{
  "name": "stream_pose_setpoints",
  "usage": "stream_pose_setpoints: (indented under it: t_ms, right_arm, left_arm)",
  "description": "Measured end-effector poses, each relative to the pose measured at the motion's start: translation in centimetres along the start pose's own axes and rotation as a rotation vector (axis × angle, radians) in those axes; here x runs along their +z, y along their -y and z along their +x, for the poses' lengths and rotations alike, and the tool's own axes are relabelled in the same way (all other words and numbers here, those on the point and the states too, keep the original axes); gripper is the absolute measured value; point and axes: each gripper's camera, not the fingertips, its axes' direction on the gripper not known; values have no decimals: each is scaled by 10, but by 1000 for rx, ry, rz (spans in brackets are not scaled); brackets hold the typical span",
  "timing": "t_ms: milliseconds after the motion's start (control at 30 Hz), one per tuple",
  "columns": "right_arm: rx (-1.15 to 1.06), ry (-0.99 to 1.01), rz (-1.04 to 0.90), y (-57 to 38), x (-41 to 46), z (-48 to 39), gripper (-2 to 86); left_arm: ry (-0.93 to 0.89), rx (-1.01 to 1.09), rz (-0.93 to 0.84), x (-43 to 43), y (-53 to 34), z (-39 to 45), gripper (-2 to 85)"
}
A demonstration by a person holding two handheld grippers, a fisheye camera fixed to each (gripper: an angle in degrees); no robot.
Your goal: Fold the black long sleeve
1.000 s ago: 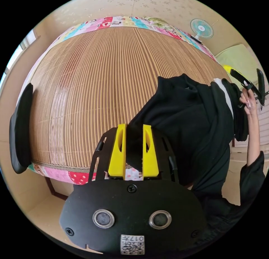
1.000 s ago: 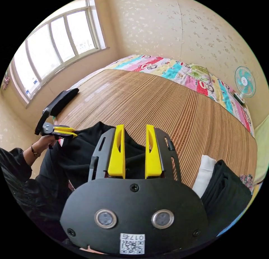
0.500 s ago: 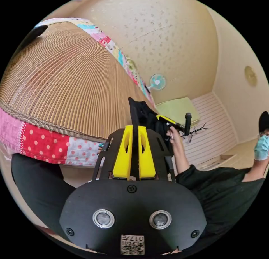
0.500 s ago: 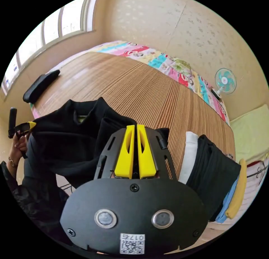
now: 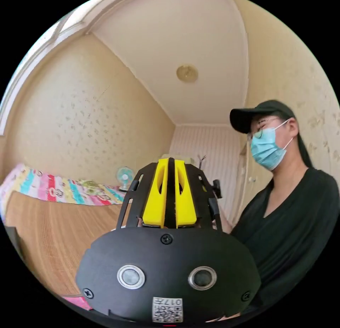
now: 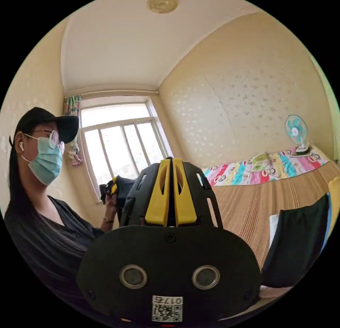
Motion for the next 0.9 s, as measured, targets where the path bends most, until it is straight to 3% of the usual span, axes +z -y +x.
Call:
stream_pose_setpoints:
  t_ms: [67, 167, 267, 367, 467, 533, 667, 800, 833, 900]
  right_arm:
    - [-91, -22, 72, 8, 2, -23, 10]
    - [-147, -206, 123, 40, 30, -32, 11]
    - [-271, -402, -83, 96, 128, 0, 12]
    - [-259, -507, -350, 134, 274, 82, 12]
    - [-139, -520, -687, 105, 371, 162, 13]
    - [-156, -505, -802, 45, 385, 182, 15]
    - [-125, -366, -948, -87, 372, 193, 43]
    - [24, -81, -1149, -240, 363, 183, 123]
    - [40, -97, -1208, -272, 362, 177, 129]
    - [-51, -215, -1071, -280, 345, 164, 112]
  left_arm:
    - [109, 82, -7, 5, 15, 31, 25]
    - [296, 33, 71, 14, 32, 37, 23]
    - [441, 28, -43, 63, 68, -10, 24]
    - [525, -74, -238, 151, 97, -118, 28]
    - [810, -236, -376, 209, 65, -219, 22]
    - [755, -279, -540, 220, 21, -256, 38]
    - [728, -273, -667, 193, -80, -268, 64]
    - [643, -469, -768, 160, -212, -255, 69]
    - [618, -556, -828, 160, -242, -251, 79]
    - [575, -638, -867, 161, -273, -243, 86]
